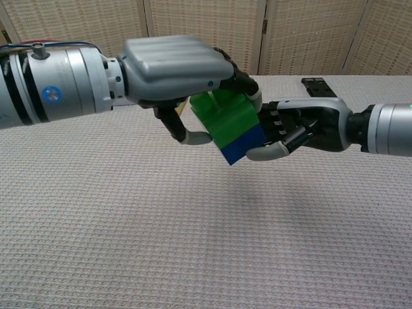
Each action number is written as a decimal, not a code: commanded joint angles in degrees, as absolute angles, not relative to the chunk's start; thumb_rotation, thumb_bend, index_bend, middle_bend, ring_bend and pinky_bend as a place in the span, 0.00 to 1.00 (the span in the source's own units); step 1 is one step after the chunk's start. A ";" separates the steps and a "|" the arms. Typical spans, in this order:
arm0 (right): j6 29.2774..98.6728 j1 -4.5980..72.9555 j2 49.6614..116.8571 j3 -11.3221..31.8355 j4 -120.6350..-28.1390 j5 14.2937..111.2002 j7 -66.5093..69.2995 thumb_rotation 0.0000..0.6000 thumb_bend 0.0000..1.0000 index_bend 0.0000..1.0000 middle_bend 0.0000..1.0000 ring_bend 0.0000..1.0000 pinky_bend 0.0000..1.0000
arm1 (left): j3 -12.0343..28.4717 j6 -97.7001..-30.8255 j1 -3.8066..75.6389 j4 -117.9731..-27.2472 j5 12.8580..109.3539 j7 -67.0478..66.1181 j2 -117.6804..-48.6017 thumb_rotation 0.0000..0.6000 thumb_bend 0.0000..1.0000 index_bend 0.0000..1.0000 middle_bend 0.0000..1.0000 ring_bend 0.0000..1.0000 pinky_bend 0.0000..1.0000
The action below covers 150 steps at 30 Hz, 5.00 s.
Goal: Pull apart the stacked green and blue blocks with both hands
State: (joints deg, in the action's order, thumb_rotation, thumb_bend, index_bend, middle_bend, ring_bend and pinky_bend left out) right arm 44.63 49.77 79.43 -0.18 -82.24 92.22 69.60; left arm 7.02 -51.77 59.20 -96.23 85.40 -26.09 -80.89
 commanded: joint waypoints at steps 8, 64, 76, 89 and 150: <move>42.46 51.94 81.07 0.39 -80.27 91.08 69.99 1.00 0.37 0.10 0.17 0.16 0.16 | 7.43 -51.17 59.53 -96.15 86.03 -22.90 -80.69 1.00 0.41 0.70 0.77 0.42 0.19; 59.35 35.45 69.88 -2.29 -88.69 85.83 35.26 1.00 0.37 0.54 0.50 0.42 0.36 | 5.03 -54.18 54.37 -83.19 85.62 -20.89 -79.28 1.00 0.41 0.71 0.77 0.43 0.19; 73.50 23.91 65.71 -5.58 -90.86 88.78 17.60 1.00 0.37 0.54 0.50 0.42 0.36 | 0.93 -58.62 45.50 -72.61 83.29 -11.93 -80.15 1.00 0.42 0.71 0.78 0.42 0.17; 74.07 20.17 65.72 -3.90 -86.81 86.29 9.02 1.00 0.37 0.54 0.49 0.43 0.35 | -2.96 -57.91 39.38 -64.63 83.53 -5.30 -81.52 1.00 0.42 0.70 0.77 0.42 0.15; 85.18 9.48 72.49 0.37 -94.48 85.55 -25.76 1.00 0.37 0.00 0.00 0.00 0.00 | -3.77 -79.02 18.05 -85.20 86.52 -6.93 -72.75 1.00 0.27 0.05 0.01 0.00 0.00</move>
State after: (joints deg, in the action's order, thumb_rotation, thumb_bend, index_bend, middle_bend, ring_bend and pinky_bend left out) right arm 85.22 9.51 72.52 0.36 -94.42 85.48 -25.82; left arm -3.93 -80.44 18.50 -85.48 86.25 -6.99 -72.97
